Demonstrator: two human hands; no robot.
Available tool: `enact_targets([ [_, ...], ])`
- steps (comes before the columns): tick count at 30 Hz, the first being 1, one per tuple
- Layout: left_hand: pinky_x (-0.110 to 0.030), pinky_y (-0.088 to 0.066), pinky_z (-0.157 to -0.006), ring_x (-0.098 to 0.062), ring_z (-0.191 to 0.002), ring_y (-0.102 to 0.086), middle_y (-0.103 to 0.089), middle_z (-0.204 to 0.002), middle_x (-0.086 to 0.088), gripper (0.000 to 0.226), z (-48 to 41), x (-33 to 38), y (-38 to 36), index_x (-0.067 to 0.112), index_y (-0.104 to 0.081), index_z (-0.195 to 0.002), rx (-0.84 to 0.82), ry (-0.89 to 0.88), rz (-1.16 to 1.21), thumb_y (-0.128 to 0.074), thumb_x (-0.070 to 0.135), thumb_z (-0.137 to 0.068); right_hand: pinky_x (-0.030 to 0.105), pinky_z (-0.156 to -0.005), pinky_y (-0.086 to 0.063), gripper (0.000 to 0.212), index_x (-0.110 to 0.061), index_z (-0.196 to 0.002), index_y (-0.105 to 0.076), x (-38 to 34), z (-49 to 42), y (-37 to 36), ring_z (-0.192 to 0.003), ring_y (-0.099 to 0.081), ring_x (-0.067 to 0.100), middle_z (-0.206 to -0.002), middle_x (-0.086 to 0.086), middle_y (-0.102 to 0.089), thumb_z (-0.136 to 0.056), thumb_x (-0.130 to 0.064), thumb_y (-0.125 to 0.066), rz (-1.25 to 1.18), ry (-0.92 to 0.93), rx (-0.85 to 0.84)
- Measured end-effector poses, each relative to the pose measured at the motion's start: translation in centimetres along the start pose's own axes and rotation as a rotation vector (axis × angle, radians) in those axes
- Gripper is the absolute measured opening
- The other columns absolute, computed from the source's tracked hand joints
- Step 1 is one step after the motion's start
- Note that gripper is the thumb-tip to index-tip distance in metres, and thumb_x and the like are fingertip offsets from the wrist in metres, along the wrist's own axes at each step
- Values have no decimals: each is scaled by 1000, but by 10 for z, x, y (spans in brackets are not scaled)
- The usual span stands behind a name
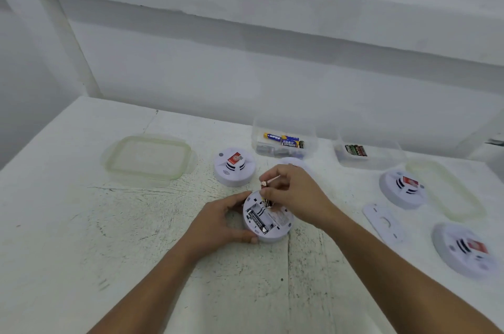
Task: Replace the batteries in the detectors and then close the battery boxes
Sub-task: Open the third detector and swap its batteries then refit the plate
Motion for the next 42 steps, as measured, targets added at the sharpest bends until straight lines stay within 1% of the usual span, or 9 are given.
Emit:
enact_targets([
  [2, 1, -39, -82, 12, -100, -59, -63, -103, 37, 80, 1, 0, 0, 56, -51, -112, 3, -4, 0, -93, 24, -52, 11, -60, -47, 15, -19, -97, -65, -1, 8, -1, -63, -64, -1, -75, -4, -71, -83, -18, -71, 113, 62, 69],
  [4, 1, -39, -81, 12, -100, -59, -63, -102, 38, 81, 2, 2, 0, 57, -51, -110, 6, -10, -1, -93, 22, -51, 5, -59, -44, 16, -19, -98, -66, -1, 15, -1, -69, -63, -2, -80, -5, -71, -82, -20, -71, 162, 99, 120],
  [10, 4, -37, -79, 15, -101, -57, -62, -103, 40, 82, 2, 6, -1, 59, -50, -109, 13, -32, -2, -94, 27, -47, 16, -72, -50, 16, -20, -94, -69, 0, 22, -7, -80, -63, -2, -84, -10, -71, -79, -23, -73, 247, 208, 133],
  [15, -3, -42, -77, 7, -94, -63, -68, -99, 30, 79, 5, 18, -4, 51, -55, -109, 85, -122, -16, -95, 32, -44, 11, -72, -41, 14, -21, -95, -69, 0, 22, -13, -88, -55, 2, -87, -10, -67, -80, -21, -72, 262, 239, 87],
  [21, -16, -50, -78, -3, -89, -66, -71, -97, 21, 74, 5, 25, -6, 38, -60, -117, 125, -189, -53, -90, 47, -51, 1, -67, -40, 12, -17, -91, -69, -2, 22, -14, -79, -53, -16, -84, -13, -62, -80, -13, -73, 159, 230, 28],
  [27, -26, -52, -83, -3, -90, -66, -70, -98, 22, 73, 5, 24, -6, 40, -58, -120, 129, -205, -82, -88, 50, -54, 27, -84, -46, 16, -25, -88, -67, 11, 18, -14, -95, -54, 7, -86, -17, -59, -78, -16, -75, 110, 209, 31],
  [33, -45, -48, -89, -4, -93, -64, -68, -100, 23, 78, 3, 14, -10, 42, -53, -126, 112, -185, -114, -80, 64, -57, 34, -87, -49, 16, -26, -84, -67, 17, 14, -15, -96, -56, 9, -88, -13, -63, -76, -16, -77, 52, 184, -5],
  [39, -46, -48, -88, -6, -92, -65, -69, -97, 21, 78, 1, 11, -11, 40, -54, -126, 105, -182, -121, -79, 66, -58, 44, -81, -51, 5, -19, -81, -67, 15, 11, -16, -88, -60, 19, -87, 0, -66, -84, -21, -69, 61, 233, 12],
  [42, -45, -48, -89, -4, -91, -64, -68, -97, 23, 77, 1, 10, -10, 40, -54, -125, 110, -179, -127, -79, 66, -58, 40, -82, -50, 7, -27, -80, -66, 16, 8, -19, -90, -56, 16, -87, -1, -61, -85, -23, -69, 123, 249, 22],
])
Point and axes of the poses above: each hand's wrist, its own z-axis away from the middle knuckle, its own y-axis out of the back of the hand, x = y × z, the point moved 9 cm from there along -z, towards the middle knuckle
